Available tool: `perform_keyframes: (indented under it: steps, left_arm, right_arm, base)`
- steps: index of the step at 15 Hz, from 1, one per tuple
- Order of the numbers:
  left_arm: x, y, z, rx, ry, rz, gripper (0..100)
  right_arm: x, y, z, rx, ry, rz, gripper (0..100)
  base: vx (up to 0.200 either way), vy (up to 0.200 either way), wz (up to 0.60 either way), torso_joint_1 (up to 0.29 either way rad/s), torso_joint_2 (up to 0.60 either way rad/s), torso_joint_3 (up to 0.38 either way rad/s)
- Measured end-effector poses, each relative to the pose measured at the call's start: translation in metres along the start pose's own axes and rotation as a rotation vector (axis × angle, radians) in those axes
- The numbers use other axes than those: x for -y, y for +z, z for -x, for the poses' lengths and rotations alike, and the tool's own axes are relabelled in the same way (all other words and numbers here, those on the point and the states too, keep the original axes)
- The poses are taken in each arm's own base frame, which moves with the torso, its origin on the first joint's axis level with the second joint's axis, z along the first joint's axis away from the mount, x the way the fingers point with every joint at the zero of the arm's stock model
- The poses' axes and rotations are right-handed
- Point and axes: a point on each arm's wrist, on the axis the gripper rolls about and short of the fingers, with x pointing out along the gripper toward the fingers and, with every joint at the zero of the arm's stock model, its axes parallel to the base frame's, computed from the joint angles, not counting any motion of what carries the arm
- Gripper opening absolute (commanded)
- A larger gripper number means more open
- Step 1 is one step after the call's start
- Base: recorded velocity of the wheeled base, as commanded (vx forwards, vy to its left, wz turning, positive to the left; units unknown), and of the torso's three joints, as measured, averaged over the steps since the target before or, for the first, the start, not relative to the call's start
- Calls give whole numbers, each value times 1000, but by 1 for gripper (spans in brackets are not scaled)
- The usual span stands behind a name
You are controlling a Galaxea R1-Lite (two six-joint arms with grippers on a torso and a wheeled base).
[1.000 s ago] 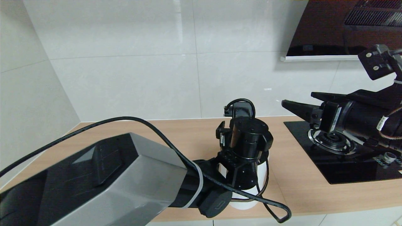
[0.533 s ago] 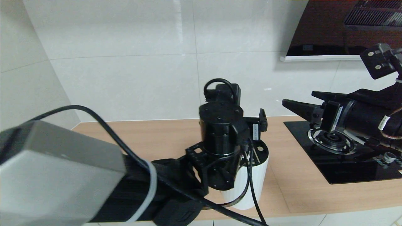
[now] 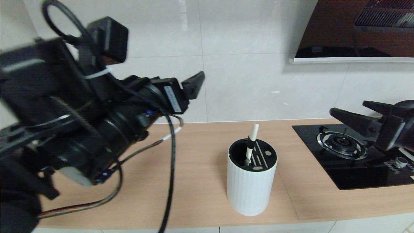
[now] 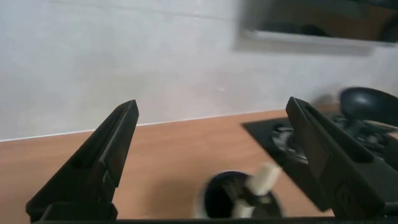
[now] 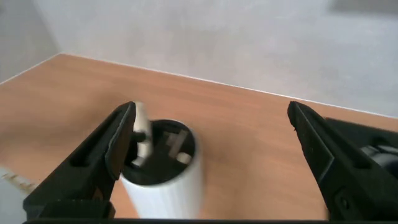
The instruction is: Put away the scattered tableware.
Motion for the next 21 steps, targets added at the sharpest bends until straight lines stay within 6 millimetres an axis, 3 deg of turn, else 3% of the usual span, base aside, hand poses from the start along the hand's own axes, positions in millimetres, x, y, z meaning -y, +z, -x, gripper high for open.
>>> perform_keyframes:
  steps: [3,7,13,17,21]
  left_arm:
    - [-37,26,52,3,68,-28,100]
    - [-83,42,134,31,207,-78,100]
    - [-110,29,244,100,362,-105,100]
    - [-113,-1,287,148,419,-158,100]
    - [-113,-28,305,201,478,-225,100]
  right_arm:
    - [16,-16,39,10,-108,2,100]
    - [16,-30,94,69,-164,6,100]
    - [5,-54,178,75,-277,33,100]
    - [-6,-71,216,152,-355,79,100]
    - [-14,-89,230,210,-365,118,100]
  base:
    - [0,0,0,0,0,0]
    - [0,0,0,0,0,0]
    - [0,0,0,0,0,0]
    - [0,0,0,0,0,0]
    - [0,0,0,0,0,0]
